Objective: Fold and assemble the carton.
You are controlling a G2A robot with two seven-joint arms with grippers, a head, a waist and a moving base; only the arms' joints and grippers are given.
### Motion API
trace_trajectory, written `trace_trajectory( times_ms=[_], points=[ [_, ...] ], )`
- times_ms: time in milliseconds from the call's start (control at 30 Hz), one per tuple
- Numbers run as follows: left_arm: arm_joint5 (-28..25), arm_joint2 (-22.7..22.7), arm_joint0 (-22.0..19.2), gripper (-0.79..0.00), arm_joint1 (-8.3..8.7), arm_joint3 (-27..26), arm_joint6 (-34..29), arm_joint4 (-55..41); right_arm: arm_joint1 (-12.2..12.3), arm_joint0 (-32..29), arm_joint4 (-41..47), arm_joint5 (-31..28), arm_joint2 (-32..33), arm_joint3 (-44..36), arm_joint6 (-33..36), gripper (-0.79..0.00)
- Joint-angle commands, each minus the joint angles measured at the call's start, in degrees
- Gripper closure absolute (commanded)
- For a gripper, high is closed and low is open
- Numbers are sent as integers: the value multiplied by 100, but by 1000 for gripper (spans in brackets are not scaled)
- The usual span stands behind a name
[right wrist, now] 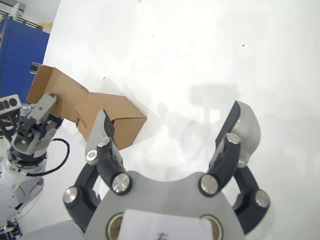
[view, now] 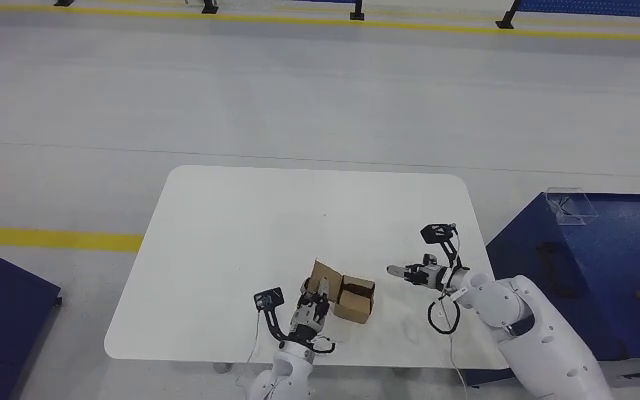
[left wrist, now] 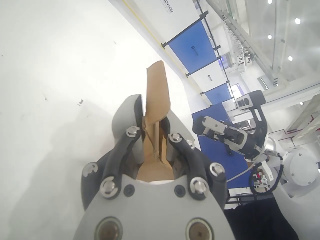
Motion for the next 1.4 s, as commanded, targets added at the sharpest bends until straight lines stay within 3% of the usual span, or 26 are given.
trace_trajectory(
  times_ms=[0, 300, 600, 1100, 1367],
  points=[
    [-202, -4, 75, -785, 27, -95, 77, 148, -17, 14, -23, -16, -77, 55, 49, -785],
    [-740, 17, 0, -785, 120, -387, 136, 856, -65, 47, -402, -264, -330, 248, 253, -785],
    [-1537, 29, -232, -785, 233, -477, -837, 1020, -162, 203, -367, -49, -529, 313, 332, -785],
    [-1249, 522, -323, -785, 252, -359, -875, 1692, -314, 425, -146, -2, -686, 542, 71, -785],
    [-994, 737, -484, -785, 222, -157, -804, 1799, -283, 246, 623, -436, -194, 650, -34, -785]
  ],
)
